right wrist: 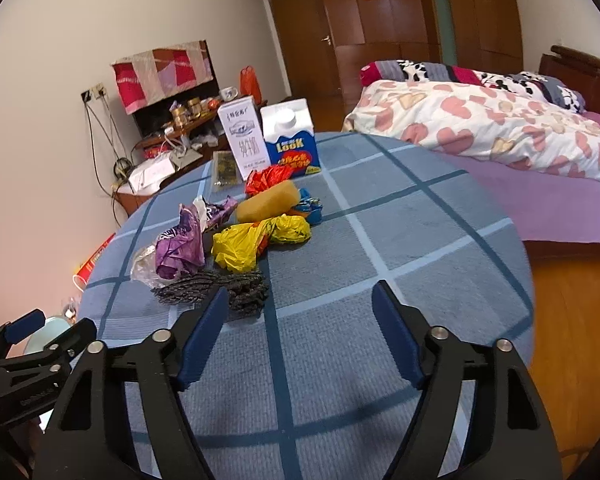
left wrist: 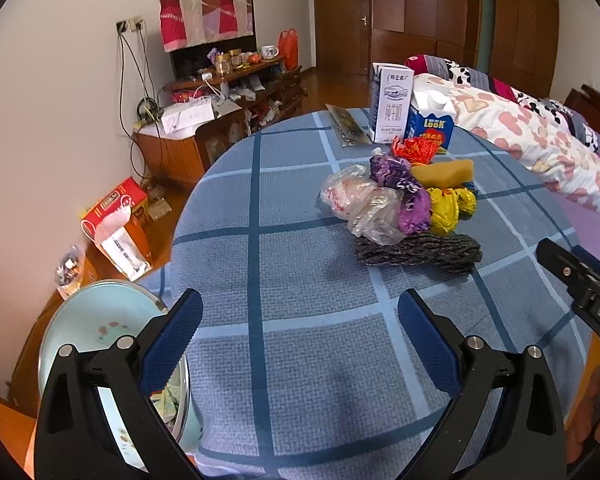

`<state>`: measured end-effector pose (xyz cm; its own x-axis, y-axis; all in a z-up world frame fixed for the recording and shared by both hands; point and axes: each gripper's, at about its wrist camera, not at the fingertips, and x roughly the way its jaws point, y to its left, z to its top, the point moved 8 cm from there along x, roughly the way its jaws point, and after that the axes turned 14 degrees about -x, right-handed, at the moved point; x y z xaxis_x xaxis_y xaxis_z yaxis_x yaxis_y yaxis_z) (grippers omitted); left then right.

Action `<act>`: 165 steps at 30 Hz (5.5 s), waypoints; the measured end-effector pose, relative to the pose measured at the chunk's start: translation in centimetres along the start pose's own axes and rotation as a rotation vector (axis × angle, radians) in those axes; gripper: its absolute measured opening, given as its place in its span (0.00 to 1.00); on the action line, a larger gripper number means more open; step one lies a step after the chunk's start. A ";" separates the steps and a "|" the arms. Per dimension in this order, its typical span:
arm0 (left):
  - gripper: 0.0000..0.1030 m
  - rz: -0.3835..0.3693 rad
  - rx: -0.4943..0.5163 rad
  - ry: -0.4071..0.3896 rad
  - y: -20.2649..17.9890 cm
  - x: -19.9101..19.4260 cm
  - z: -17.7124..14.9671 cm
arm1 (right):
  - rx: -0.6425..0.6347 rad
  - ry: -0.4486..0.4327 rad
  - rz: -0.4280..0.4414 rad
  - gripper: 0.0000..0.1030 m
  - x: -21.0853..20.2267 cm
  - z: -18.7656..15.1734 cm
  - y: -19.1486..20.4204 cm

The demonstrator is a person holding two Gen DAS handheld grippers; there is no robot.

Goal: Collect trash
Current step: 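Move both open tools back to the trash pile on the table, then grasp the purple snack wrapper with the left tool while the right tool grasps the black knitted scrubber, then carry the purple wrapper and black scrubber over the light-blue bowl with both tools, then open both tools to drop the wrapper and scrubber into the bowl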

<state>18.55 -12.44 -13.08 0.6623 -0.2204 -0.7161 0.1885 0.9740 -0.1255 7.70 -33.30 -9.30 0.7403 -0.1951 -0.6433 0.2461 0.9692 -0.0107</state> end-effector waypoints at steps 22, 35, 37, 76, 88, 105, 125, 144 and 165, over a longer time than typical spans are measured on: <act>0.82 -0.141 0.014 -0.041 -3.8 2.1 5.2 | 0.037 0.119 0.284 0.19 5.6 0.2 3.7; 0.75 -0.197 0.048 0.058 -10.2 4.3 2.7 | 0.093 0.017 0.079 0.19 -0.4 -0.2 -5.6; 0.75 -0.206 0.044 0.062 -11.0 4.5 2.6 | 0.114 0.009 0.060 0.19 -0.4 -0.1 -6.9; 0.15 -0.198 0.049 -0.030 -7.5 -3.2 1.9 | 0.083 -0.119 0.086 0.19 -6.4 1.9 -2.4; 0.15 -0.119 0.059 -0.088 -3.7 -5.6 1.4 | 0.025 -0.100 0.121 0.19 -7.0 1.5 1.8; 0.15 -0.079 -0.007 -0.097 2.3 -7.3 0.4 | -0.062 -0.081 0.220 0.19 -6.9 1.3 8.9; 0.15 0.029 -0.162 -0.102 13.8 -7.9 -0.1 | -0.221 -0.049 0.359 0.19 -5.5 0.7 19.4; 0.15 0.146 -0.256 -0.055 21.1 -7.2 -2.6 | -0.374 0.021 0.426 0.19 -2.0 -1.5 28.3; 0.16 0.203 -0.265 0.026 22.4 -4.8 -4.5 | -0.445 0.151 0.493 0.27 2.3 -4.6 32.5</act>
<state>16.31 10.64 -15.57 0.6474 -0.0223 -0.7618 -0.1431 0.9782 -0.1503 14.53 -1.57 -14.63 0.5968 0.2769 -0.7531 -0.4023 0.9153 0.0178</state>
